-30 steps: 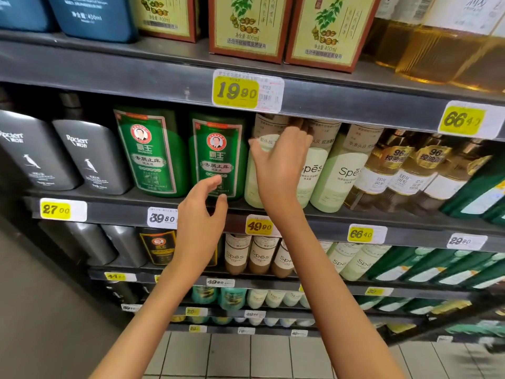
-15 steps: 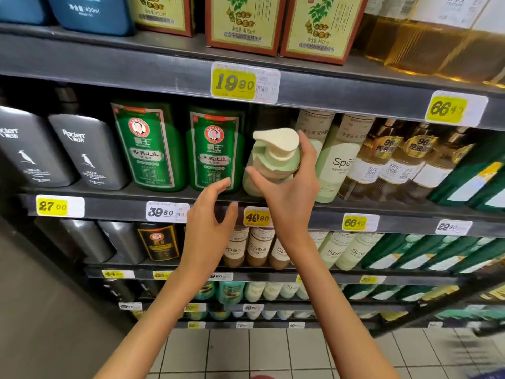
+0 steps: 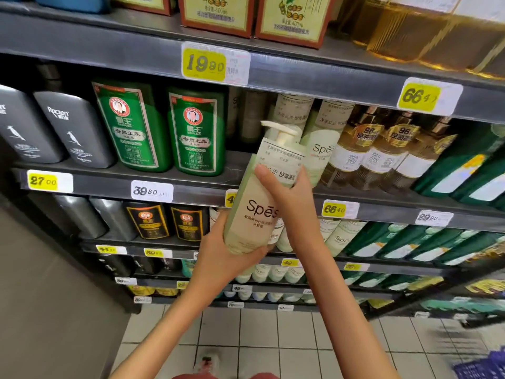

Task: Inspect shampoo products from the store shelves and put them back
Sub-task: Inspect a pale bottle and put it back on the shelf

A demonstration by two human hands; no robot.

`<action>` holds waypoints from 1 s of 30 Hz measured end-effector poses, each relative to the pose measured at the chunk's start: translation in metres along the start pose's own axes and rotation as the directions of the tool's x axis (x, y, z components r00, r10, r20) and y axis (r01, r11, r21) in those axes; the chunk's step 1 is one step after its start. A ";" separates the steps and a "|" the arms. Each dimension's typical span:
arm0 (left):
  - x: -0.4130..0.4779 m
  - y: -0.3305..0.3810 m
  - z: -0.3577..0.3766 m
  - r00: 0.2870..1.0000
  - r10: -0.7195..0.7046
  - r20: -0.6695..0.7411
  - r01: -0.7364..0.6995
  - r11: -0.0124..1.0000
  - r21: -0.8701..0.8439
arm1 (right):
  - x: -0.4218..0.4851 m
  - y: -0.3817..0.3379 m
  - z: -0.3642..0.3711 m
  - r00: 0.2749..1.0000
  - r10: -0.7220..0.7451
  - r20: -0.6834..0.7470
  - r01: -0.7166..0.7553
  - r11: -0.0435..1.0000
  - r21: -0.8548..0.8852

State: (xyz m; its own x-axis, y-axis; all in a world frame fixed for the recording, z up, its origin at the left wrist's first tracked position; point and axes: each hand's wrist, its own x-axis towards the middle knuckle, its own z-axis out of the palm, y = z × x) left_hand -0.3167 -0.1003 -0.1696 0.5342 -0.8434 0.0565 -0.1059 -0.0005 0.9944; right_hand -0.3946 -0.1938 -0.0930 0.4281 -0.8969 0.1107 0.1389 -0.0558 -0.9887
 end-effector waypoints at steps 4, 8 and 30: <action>-0.017 0.005 -0.005 0.985 -0.048 0.168 0.067 0.992 -0.107 | -0.005 0.021 -0.019 0.942 0.148 0.303 -0.222 0.948 0.228; -0.034 0.006 -0.012 0.897 -0.151 0.416 0.308 0.889 -0.340 | -0.015 0.038 -0.024 0.808 0.115 0.577 -0.395 0.833 0.387; -0.068 -0.014 -0.020 0.874 -0.275 0.400 0.468 0.693 -0.548 | -0.032 0.059 -0.013 0.756 0.404 0.515 -0.626 0.676 0.389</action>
State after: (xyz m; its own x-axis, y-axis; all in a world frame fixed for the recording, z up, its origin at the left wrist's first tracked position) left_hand -0.3346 -0.0324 -0.1851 0.1607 -0.9523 -0.2596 0.6364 -0.1011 0.7647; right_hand -0.4115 -0.1746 -0.1562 0.8394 -0.4751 -0.2639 0.1732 0.6941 -0.6987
